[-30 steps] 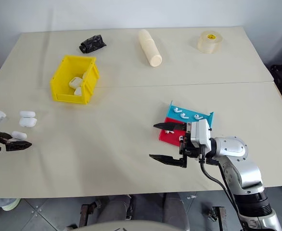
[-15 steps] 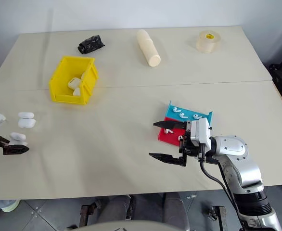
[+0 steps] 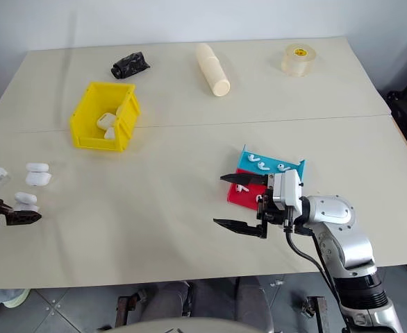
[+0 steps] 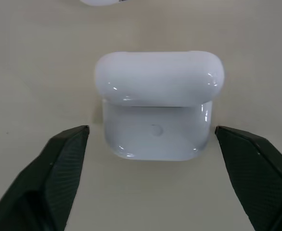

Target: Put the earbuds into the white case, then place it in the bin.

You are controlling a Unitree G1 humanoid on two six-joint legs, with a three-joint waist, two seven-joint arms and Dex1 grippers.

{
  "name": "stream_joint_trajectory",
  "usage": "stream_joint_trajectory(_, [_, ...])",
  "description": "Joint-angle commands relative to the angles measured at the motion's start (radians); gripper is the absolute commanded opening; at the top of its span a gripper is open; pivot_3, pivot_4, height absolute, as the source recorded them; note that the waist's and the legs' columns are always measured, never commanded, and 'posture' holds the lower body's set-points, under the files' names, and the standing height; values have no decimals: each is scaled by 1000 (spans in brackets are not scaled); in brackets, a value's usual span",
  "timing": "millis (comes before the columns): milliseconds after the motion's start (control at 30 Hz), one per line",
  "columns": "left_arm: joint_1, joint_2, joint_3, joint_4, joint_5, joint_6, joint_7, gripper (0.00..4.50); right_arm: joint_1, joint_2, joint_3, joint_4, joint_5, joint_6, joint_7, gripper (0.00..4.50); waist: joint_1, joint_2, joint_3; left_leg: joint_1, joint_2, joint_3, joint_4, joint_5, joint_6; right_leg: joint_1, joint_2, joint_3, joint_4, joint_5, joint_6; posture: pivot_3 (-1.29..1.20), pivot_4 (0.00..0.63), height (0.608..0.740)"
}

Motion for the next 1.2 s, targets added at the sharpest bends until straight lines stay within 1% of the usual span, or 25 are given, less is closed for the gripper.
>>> stream_joint_trajectory(33, [34,-18,2,6,6,22,22,3233,-12,7,-4,-14,9,-16,4,4500,0,1,0,0,0,0,0,0,0,0,0,0,0,0,0,0,150,740])
stream_joint_trajectory(67, [39,-19,8,3,4,24,22,2919,-12,7,-3,-14,9,-17,4,4500,-1,1,-1,0,0,0,0,0,0,0,0,0,0,0,0,0,150,740])
stream_joint_trajectory(100, [43,-21,18,1,1,26,25,2727,-11,6,-2,-14,9,-17,4,4500,-1,1,-1,0,0,0,0,0,0,0,0,0,0,0,0,0,150,740])
stream_joint_trajectory(267, [90,-41,117,-37,-38,0,14,2727,-7,4,-2,-15,9,-18,4,4500,-5,1,-1,0,1,0,0,0,0,0,0,0,0,0,0,0,150,740])
stream_joint_trajectory(367, [154,-87,241,-113,-104,-77,-42,2727,-3,2,-3,-11,8,-18,5,4500,-6,1,0,0,1,0,0,0,0,0,0,0,0,0,0,0,150,740])
stream_joint_trajectory(467, [254,-155,375,-222,-168,-238,-136,2727,1,-2,-6,-6,8,-18,6,4500,-5,0,0,-1,0,0,1,0,0,0,-1,0,-1,0,0,0,150,740])
stream_joint_trajectory(533, [310,-235,475,-322,-250,-359,-223,2727,4,-8,-13,-1,7,-15,3,4500,-3,-1,0,-2,0,0,1,0,0,0,-2,0,-2,0,0,0,150,740])
stream_joint_trajectory(633, [337,-322,543,-423,-352,-429,-282,2727,6,-18,-25,11,5,-12,1,4500,7,-4,0,-2,1,0,2,-1,0,1,-2,-1,-7,0,0,0,150,740])
stream_joint_trajectory(700, [343,-362,530,-480,-377,-465,-288,2727,11,-29,-33,16,4,-11,0,4500,14,-3,0,-2,2,0,3,-1,0,1,-2,-1,-7,0,0,0,150,740])
stream_joint_trajectory(767, [326,-415,484,-535,-382,-542,-280,2727,23,-44,-46,16,5,-8,-2,4500,18,-3,0,-1,2,0,3,0,0,2,-2,-1,-7,0,0,0,150,740])
stream_joint_trajectory(833, [303,-461,428,-586,-386,-581,-258,2727,43,-59,-63,11,6,-8,-6,4500,23,-3,0,-1,1,0,3,0,0,3,-2,-1,-7,0,0,0,150,740])
stream_joint_trajectory(900, [260,-532,347,-637,-384,-623,-211,2727,77,-75,-91,-5,6,-6,-16,4500,27,-3,0,-1,1,0,4,0,0,3,-2,-1,-7,0,0,0,150,740])
stream_joint_trajectory(933, [231,-589,308,-652,-376,-682,-193,2727,99,-85,-106,-17,5,-6,-24,4500,29,-3,0,-1,0,0,4,0,0,3,-2,-1,-7,0,0,0,150,740])
stream_joint_trajectory(967, [211,-632,254,-653,-354,-731,-187,2727,127,-96,-125,-34,3,-6,-34,4500,34,-3,0,-1,0,0,4,0,0,3,-2,-1,-6,0,1,0,150,740])
stream_joint_trajectory(1067, [183,-706,153,-629,-306,-829,-187,2727,188,-117,-168,-66,8,-6,-55,4500,40,-4,0,-1,0,1,5,0,0,3,-1,-1,-7,1,1,0,150,740])
stream_joint_trajectory(1133, [145,-771,70,-595,-271,-896,-169,2727,250,-133,-218,-93,8,-5,-76,4500,41,-4,0,-1,0,3,4,0,0,3,0,0,-7,1,1,0,150,740])
stream_joint_trajectory(1200, [119,-815,12,-567,-248,-951,-167,2727,300,-148,-265,-111,9,-5,-90,4500,43,-4,0,-1,0,3,5,0,0,3,0,0,-6,1,1,0,150,740])
